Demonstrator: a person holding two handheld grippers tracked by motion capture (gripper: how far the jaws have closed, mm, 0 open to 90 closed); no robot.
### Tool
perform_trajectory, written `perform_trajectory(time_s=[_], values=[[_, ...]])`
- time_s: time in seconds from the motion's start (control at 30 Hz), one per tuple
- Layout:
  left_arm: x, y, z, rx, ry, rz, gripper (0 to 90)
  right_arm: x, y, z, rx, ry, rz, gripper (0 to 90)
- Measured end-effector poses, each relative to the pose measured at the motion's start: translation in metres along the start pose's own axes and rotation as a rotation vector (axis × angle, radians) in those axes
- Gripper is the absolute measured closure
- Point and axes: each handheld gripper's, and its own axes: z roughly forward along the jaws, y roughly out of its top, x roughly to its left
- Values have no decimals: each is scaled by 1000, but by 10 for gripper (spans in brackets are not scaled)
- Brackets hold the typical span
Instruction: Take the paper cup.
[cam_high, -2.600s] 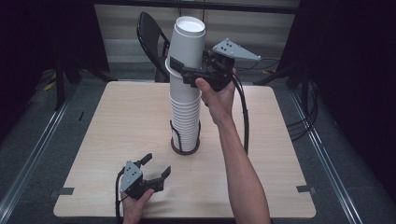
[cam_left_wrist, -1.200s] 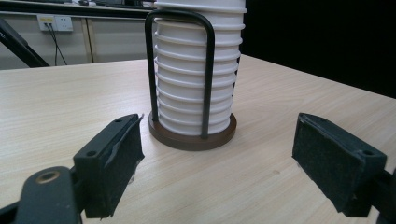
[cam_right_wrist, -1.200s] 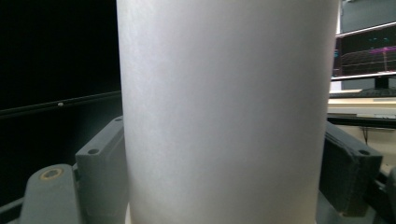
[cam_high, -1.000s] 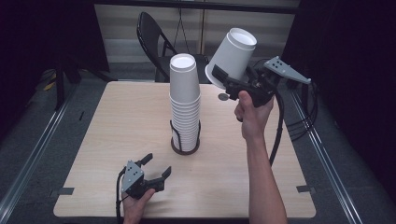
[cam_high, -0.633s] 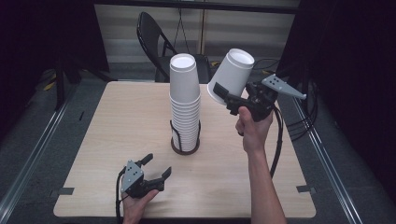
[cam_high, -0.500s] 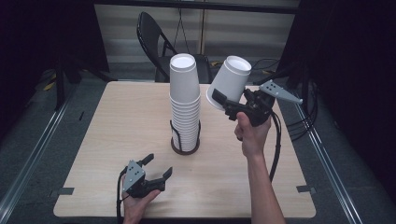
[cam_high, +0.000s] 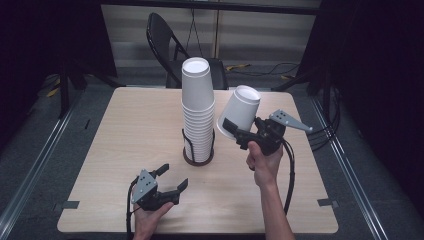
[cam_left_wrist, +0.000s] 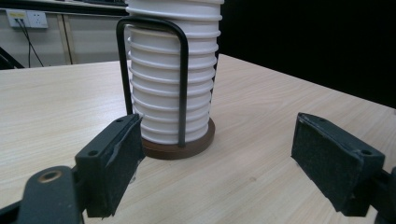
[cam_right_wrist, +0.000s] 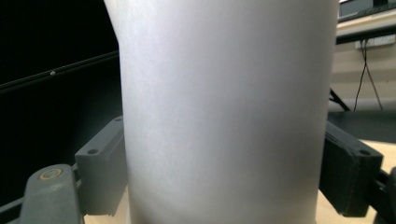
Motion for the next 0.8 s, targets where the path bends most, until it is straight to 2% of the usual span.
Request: perform_trajectory(time_s=[0.03,0.13,0.2,0.3,0.4,0.43,0.57,0.6,0.8], values=[[-1,0,0,-2,-6,-7,166,0,-5,0,3,4,6,161],[-4,1,2,-2,-7,8,167,1,-15,-1,13,10,25,161],[-6,1,4,-9,-16,-1,167,3,-22,-1,22,12,31,161],[-7,2,5,-16,-10,16,170,5,-34,-2,30,19,47,161],[-8,2,6,-23,-15,6,174,5,-45,-4,35,27,77,161],[-7,2,6,-20,-17,23,181,5,-49,-5,41,28,86,161],[-10,2,8,-28,-27,6,198,7,-63,-6,57,34,108,161],[-11,3,9,-22,-36,24,197,7,-68,-6,60,36,116,161],[-16,1,12,-15,-48,39,197,11,-87,-5,78,48,154,161]])
